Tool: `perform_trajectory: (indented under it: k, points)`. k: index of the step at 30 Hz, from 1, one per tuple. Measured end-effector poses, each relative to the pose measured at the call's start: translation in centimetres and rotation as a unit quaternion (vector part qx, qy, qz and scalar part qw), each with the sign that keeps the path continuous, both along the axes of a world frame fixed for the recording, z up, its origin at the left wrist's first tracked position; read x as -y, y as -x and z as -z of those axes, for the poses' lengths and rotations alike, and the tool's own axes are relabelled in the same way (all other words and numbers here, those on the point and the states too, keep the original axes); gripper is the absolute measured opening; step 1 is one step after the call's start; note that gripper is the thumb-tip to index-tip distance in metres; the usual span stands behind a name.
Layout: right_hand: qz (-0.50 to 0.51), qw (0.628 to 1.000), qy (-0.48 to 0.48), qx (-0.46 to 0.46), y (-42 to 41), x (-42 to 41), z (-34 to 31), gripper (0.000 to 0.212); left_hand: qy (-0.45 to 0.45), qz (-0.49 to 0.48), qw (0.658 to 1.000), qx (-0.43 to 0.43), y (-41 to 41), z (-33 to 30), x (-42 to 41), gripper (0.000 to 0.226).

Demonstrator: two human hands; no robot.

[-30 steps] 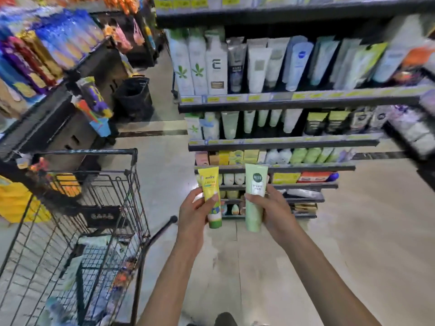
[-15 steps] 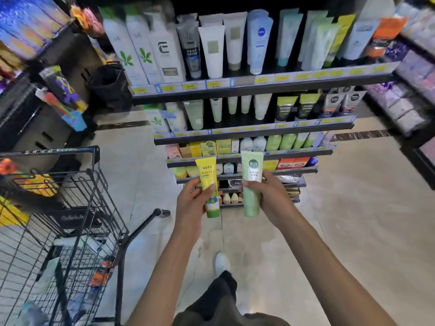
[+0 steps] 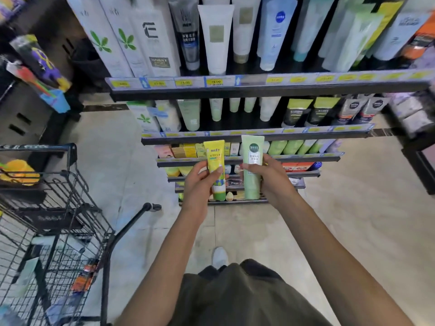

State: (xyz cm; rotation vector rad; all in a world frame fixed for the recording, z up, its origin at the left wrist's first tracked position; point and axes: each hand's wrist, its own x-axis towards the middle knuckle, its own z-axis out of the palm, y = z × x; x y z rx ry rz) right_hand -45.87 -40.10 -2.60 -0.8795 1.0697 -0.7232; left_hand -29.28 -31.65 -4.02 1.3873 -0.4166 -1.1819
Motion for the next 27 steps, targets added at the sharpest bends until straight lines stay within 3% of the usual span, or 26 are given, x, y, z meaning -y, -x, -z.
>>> perform_trajectory:
  k: [16,27]
  points:
    - [0.019,0.999,-0.026,0.015,1.4,5.4,0.4,0.036,-0.040,0.020,0.999,0.016,-0.5,0.7,8.9,0.034]
    - [0.124,0.992,-0.034,0.016,8.5,6.2,-0.5,0.046,-0.007,0.122,0.992,0.023,6.2,-1.0,13.4,0.032]
